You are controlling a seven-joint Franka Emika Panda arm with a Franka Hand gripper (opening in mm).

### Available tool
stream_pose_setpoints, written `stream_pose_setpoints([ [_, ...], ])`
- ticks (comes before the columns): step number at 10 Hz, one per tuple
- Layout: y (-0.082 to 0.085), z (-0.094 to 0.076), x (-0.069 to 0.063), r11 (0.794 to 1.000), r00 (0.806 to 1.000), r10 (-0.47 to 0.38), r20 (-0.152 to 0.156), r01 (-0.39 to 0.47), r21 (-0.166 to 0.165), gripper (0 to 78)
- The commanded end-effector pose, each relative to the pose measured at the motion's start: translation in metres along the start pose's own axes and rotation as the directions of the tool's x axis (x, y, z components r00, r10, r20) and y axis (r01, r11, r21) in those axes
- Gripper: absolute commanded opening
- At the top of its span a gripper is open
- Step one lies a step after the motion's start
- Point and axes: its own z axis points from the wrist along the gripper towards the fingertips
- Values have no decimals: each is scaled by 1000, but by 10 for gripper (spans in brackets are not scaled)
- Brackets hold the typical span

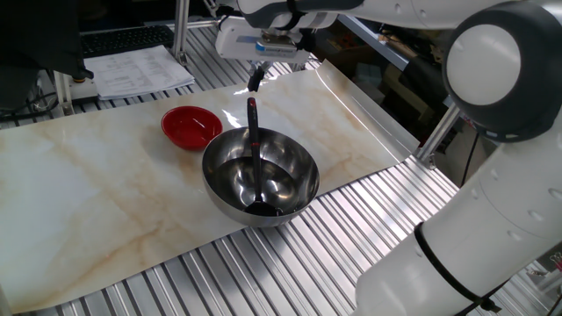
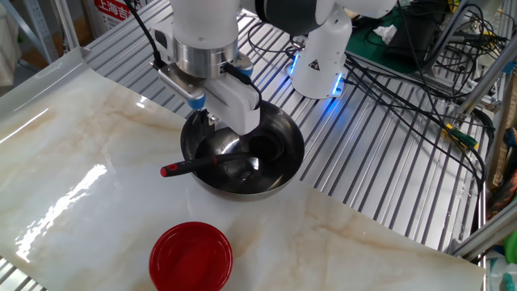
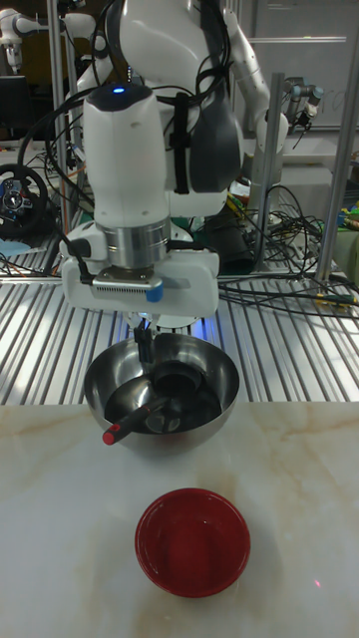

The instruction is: Scoop water with a large spoon from one bowl to another

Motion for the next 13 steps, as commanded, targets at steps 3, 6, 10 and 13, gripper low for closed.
stream_pose_setpoints([
  [3,0,-2,-1,989,990,142,-1,-142,-27,0],
  [6,0,-1,-1,989,989,148,21,-148,-15,0],
  [10,-4,13,5,989,988,148,35,-147,-17,0],
  [13,-8,23,10,988,987,154,49,-153,-15,0],
])
